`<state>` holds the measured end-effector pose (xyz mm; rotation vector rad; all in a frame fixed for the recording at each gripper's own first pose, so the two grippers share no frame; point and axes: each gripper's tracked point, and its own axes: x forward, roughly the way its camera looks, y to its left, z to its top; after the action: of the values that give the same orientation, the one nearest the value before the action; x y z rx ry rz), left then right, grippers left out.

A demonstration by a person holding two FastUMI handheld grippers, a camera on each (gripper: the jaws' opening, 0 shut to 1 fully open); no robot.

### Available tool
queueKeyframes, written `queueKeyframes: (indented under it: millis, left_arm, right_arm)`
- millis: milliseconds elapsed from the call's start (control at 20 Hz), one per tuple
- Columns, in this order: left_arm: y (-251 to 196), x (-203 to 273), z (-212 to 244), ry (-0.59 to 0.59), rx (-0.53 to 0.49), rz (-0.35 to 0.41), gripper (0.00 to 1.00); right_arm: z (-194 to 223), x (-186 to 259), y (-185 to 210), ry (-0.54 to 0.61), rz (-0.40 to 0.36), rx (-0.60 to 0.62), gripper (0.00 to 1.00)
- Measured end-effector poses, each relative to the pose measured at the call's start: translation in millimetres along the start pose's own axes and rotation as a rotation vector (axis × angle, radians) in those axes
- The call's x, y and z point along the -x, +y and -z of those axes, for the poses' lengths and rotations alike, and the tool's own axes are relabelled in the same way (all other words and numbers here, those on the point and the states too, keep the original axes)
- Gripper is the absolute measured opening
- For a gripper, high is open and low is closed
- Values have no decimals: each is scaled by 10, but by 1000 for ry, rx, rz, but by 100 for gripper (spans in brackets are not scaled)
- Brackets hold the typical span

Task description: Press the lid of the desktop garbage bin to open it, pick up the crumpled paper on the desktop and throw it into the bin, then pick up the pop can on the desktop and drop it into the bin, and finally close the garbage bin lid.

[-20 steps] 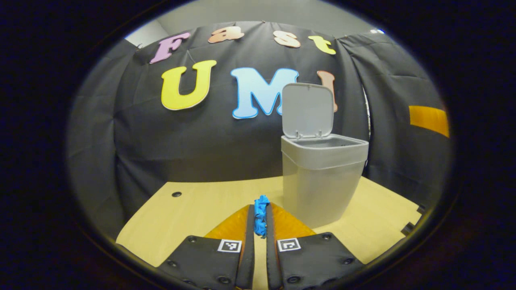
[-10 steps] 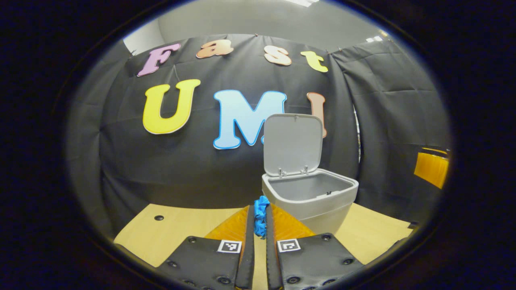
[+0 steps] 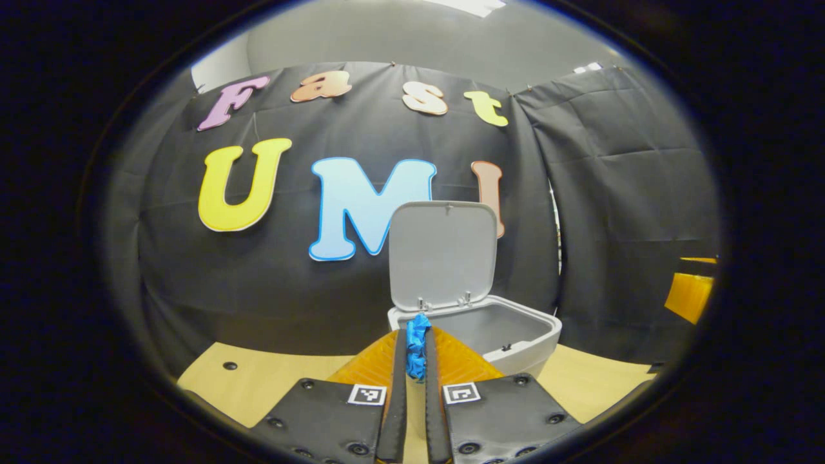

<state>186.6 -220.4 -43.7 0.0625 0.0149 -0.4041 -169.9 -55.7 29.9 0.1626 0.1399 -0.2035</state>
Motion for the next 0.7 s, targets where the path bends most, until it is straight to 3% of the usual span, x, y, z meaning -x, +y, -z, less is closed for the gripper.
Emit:
queueKeyframes:
  millis: [300, 700]
  left_arm:
    - [-179, -328, 84, 3, -8, 43, 19]
    - [-246, -535, 182, 20, 2, 57, 36]
  right_arm:
    - [28, 14, -175, 1, 66, 23, 92]
    - [62, 19, -290, 10, 99, 19, 92]
